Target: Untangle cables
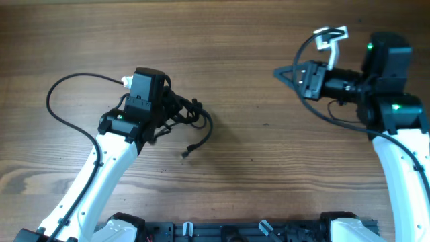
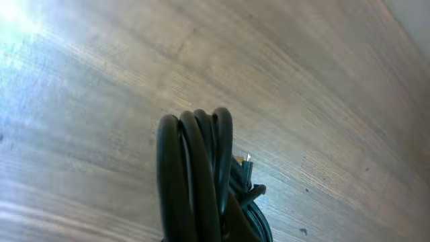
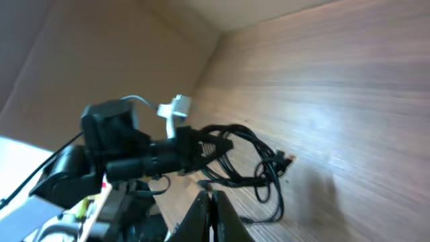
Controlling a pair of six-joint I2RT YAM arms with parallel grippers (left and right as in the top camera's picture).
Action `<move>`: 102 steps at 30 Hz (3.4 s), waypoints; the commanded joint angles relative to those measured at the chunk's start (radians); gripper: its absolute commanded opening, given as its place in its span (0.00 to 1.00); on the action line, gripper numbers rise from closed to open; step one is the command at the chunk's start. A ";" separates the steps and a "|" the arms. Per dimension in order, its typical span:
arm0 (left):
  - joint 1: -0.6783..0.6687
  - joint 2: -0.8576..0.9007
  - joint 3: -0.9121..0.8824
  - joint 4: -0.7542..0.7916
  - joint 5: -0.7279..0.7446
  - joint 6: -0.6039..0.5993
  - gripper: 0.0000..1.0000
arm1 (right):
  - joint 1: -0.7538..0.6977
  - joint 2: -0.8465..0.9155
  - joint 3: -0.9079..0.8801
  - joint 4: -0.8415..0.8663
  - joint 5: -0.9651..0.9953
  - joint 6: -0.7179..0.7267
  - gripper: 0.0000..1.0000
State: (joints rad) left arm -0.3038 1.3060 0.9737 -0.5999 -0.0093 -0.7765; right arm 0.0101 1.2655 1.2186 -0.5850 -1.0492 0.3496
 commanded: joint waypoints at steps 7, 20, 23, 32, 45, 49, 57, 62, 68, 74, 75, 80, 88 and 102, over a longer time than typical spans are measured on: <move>0.002 -0.007 0.005 0.415 0.684 0.723 0.04 | 0.186 -0.002 0.018 -0.116 0.327 -0.089 0.50; -0.037 -0.007 0.005 0.469 0.774 0.556 0.04 | 0.246 0.078 0.017 -0.277 0.533 -0.237 0.50; -0.038 -0.007 0.005 0.469 0.767 0.380 0.04 | 0.282 0.103 0.017 -0.270 0.529 -0.288 0.46; -0.038 -0.007 0.005 0.454 0.768 0.341 0.04 | 0.331 0.126 0.016 -0.237 0.524 -0.447 0.40; -0.048 -0.007 0.005 0.365 0.683 0.328 0.04 | 0.276 0.196 0.018 -0.138 0.264 -0.378 0.04; -0.048 0.018 0.005 0.152 0.541 0.494 0.04 | 0.132 0.093 0.018 -0.050 0.237 -0.226 0.04; -0.048 0.139 0.005 0.127 0.629 0.539 0.04 | -0.001 -0.004 0.017 -0.048 0.192 -0.142 0.05; -0.048 0.139 0.005 0.378 1.035 0.590 0.04 | 0.003 0.061 0.017 -0.232 0.230 -0.289 0.05; -0.048 0.139 0.005 0.504 1.146 0.552 0.04 | 0.044 0.097 0.017 -0.282 0.230 -0.403 0.59; -0.048 0.139 0.005 0.504 1.147 0.520 0.04 | 0.156 0.108 0.017 -0.251 0.232 -0.531 0.64; -0.048 0.139 0.005 0.507 1.147 0.501 0.04 | 0.168 0.117 0.017 -0.241 0.251 -0.530 0.64; -0.048 0.139 0.005 0.520 1.205 0.499 0.04 | 0.188 0.218 0.017 -0.224 0.309 -0.469 0.30; -0.048 0.139 0.005 0.363 0.919 0.500 0.13 | 0.125 0.162 0.018 -0.129 0.492 -0.137 0.04; -0.069 0.139 0.005 0.605 1.015 0.436 0.42 | 0.117 0.121 0.017 -0.193 0.406 -0.200 0.04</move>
State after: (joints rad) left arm -0.3534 1.4548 0.9733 -0.0196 0.8360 -0.4088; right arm 0.1287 1.4010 1.2255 -0.7818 -0.6090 0.1638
